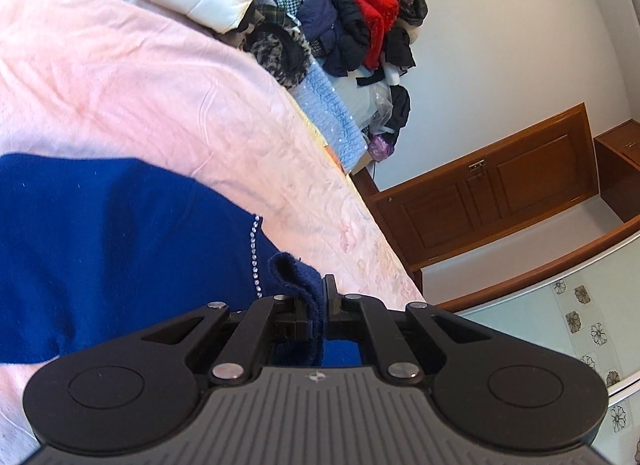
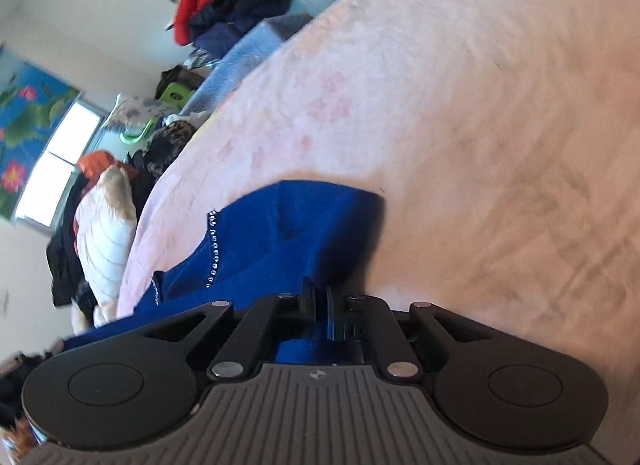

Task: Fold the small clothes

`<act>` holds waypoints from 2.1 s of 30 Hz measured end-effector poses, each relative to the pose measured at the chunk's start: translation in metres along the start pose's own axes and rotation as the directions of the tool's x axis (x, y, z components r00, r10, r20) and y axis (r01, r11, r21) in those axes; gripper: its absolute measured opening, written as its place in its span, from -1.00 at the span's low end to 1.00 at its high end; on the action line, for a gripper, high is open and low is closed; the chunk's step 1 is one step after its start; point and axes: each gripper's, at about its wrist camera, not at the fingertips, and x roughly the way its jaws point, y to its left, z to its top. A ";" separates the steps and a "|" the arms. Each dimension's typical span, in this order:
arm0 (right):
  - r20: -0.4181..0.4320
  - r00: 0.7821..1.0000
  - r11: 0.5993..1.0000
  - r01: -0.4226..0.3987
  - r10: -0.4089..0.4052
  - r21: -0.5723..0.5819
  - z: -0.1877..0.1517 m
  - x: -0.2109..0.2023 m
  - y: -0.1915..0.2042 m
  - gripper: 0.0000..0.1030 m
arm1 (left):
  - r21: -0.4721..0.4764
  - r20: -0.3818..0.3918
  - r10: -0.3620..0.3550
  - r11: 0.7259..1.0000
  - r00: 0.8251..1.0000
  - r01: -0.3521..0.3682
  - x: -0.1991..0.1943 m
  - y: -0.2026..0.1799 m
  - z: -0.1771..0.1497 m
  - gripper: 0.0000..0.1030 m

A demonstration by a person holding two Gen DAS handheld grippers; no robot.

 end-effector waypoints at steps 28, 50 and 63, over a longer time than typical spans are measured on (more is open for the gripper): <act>-0.141 0.985 0.980 0.067 -0.094 -0.188 -0.022 -0.026 -0.007 -0.73 | 0.073 -0.101 0.284 0.958 0.953 -0.278 0.044 0.054 -0.003 -0.91; -0.134 0.991 0.934 -0.058 0.011 -0.352 -0.058 -0.004 0.047 0.13 | -0.367 0.373 0.197 0.929 0.907 -0.051 -0.173 0.116 0.003 0.57; -0.110 0.993 0.897 -0.021 -0.031 -0.441 -0.076 0.003 0.072 0.66 | -0.731 0.564 0.498 0.673 0.659 0.117 -0.319 0.263 -0.090 0.56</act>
